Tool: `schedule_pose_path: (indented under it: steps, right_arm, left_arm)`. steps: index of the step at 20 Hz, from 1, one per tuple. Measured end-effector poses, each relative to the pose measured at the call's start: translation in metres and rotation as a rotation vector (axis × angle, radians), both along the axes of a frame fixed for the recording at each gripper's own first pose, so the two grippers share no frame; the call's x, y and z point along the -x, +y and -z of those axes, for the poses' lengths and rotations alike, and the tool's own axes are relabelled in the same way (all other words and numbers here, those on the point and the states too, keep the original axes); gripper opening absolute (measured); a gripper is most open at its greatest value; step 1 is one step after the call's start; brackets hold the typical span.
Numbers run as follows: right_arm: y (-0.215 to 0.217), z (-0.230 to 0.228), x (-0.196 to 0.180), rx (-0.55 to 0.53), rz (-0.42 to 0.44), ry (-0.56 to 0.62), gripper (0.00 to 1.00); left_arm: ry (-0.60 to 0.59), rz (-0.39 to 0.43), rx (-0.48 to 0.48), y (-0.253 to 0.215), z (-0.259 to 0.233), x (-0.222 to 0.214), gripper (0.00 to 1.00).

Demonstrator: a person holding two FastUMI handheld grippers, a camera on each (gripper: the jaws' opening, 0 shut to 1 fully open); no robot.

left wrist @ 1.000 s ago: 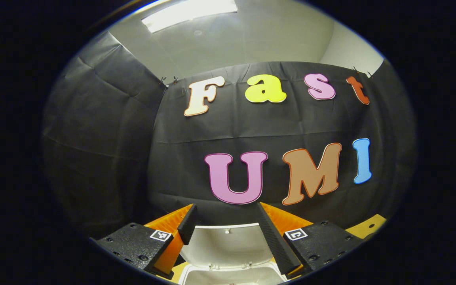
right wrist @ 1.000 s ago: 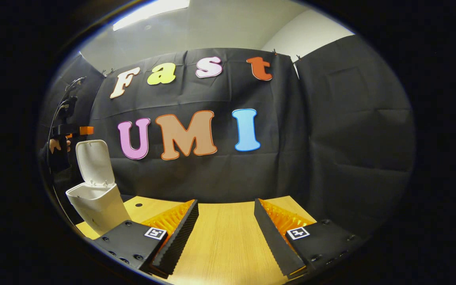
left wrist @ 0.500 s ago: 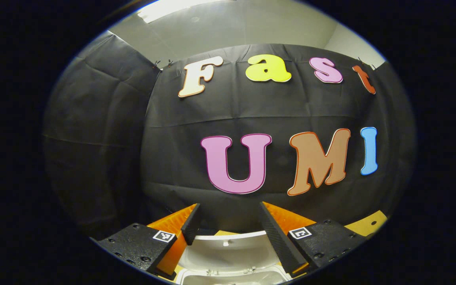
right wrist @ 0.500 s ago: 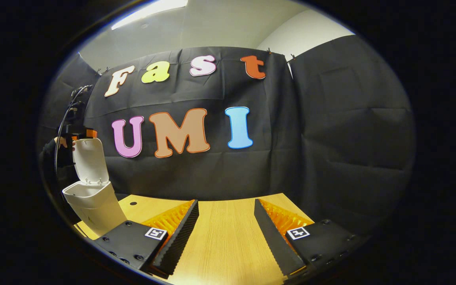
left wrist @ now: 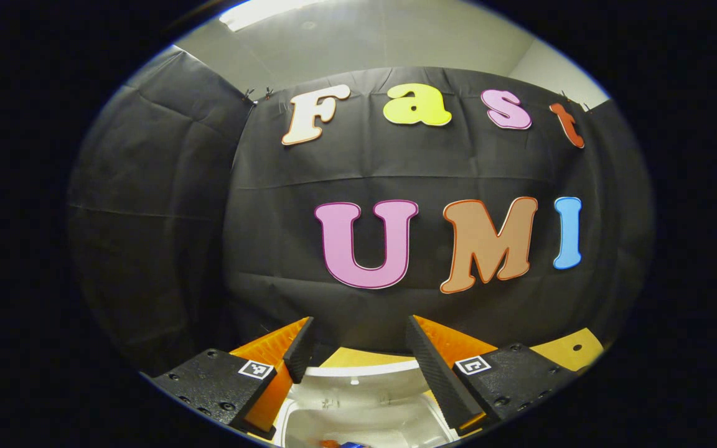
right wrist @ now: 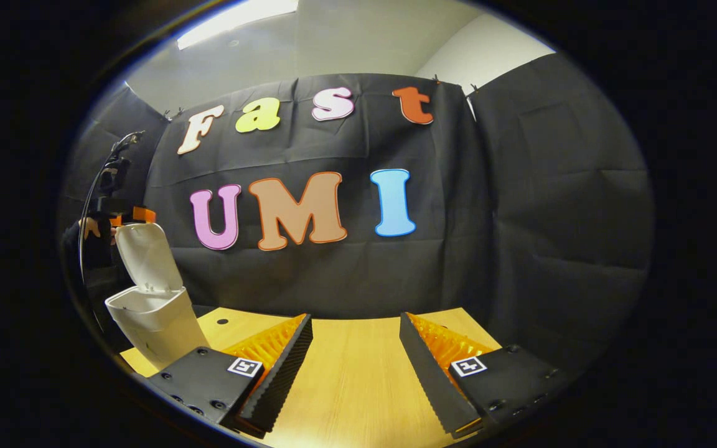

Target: Press the lid of the desktop garbage bin to open it, pick up the crumpled paper on the desktop and throw it into the bin, then pick up the pop can on the desktop and drop it into the bin, and finally close the garbage bin lid.

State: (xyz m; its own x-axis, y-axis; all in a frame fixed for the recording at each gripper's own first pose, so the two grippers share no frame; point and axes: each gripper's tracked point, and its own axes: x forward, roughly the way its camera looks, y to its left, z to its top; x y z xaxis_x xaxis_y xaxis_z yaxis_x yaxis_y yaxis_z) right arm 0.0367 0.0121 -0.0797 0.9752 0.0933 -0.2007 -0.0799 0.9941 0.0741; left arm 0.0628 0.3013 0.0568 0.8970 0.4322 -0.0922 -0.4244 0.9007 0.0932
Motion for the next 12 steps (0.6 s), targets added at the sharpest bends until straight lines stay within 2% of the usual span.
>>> schedule_pose_path:
  steps: [8,9,11,12]
  right_arm:
    - [0.034,0.004,-0.016,0.009,-0.138,0.005,0.94]
    - [0.036,0.006,-0.019,0.014,-0.149,0.010,0.94]
    - [0.040,0.007,-0.018,0.011,-0.166,0.017,0.96]
    - [0.042,0.005,-0.018,0.007,-0.172,0.015,0.94]
  left_arm:
    - [-0.032,-0.002,-0.045,-0.029,0.027,0.049,0.89]
    - [-0.021,-0.004,-0.035,-0.030,0.035,0.054,0.96]
    - [0.017,-0.005,0.009,-0.036,0.055,0.061,0.96]
    - [0.032,-0.003,0.027,-0.040,0.063,0.065,0.90]
